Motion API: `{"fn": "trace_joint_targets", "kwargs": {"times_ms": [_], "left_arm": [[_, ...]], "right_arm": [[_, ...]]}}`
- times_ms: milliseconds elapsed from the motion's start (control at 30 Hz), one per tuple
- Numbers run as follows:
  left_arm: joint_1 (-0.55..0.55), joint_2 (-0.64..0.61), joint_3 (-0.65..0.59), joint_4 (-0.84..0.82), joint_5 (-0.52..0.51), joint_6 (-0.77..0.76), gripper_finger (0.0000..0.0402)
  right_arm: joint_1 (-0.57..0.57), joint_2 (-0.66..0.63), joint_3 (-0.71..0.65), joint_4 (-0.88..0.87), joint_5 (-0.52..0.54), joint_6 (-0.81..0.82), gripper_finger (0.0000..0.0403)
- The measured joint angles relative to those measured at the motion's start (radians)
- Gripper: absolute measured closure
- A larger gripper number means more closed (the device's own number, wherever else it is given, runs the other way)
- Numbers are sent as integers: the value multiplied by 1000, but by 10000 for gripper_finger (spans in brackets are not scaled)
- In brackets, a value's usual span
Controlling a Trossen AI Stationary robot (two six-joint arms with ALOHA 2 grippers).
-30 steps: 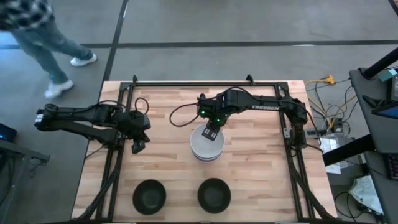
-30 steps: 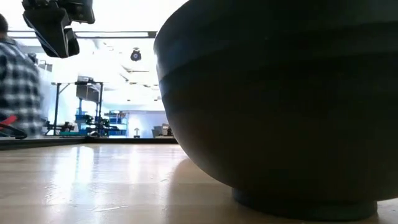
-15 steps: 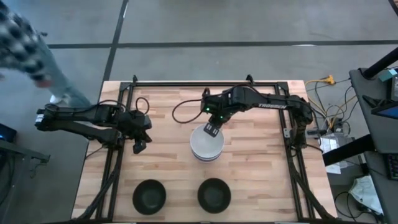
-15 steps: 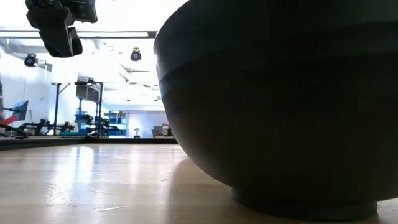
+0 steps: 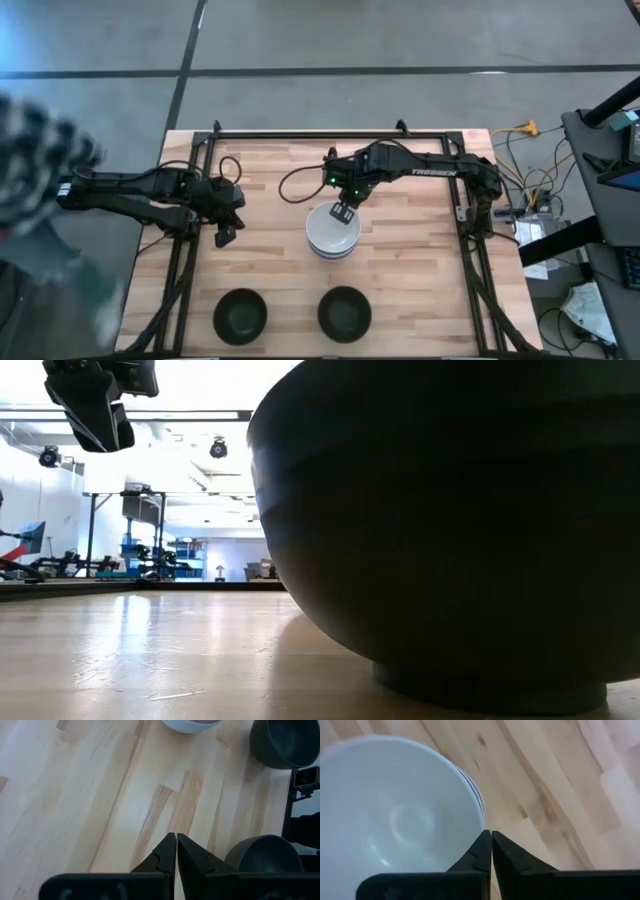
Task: Nest bowls inside each other
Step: Stack the white bowl on the black bowl
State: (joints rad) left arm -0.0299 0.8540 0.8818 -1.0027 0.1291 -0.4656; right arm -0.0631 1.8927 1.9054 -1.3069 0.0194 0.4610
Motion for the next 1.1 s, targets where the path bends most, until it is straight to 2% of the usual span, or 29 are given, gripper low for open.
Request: {"fn": "trace_joint_targets", "kwargs": {"times_ms": [133,333,567,733,833,1100], "left_arm": [[0,1,-3,0,0,0,402],[0,3,-4,0,0,0,402],[0,11,-5,1,-1,4,402],[0,16,-5,6,-2,5,402],[0,17,-5,6,-3,5,402],[0,16,-6,8,-3,6,402]], "right_arm": [[26,-33,28,4,0,-21,394],[160,-105,-18,74,0,-102,394],[315,-117,-177,381,3,-70,394],[330,-103,-239,473,14,6,394],[329,-103,-260,476,59,52,394],[331,-103,-286,475,60,63,394]]}}
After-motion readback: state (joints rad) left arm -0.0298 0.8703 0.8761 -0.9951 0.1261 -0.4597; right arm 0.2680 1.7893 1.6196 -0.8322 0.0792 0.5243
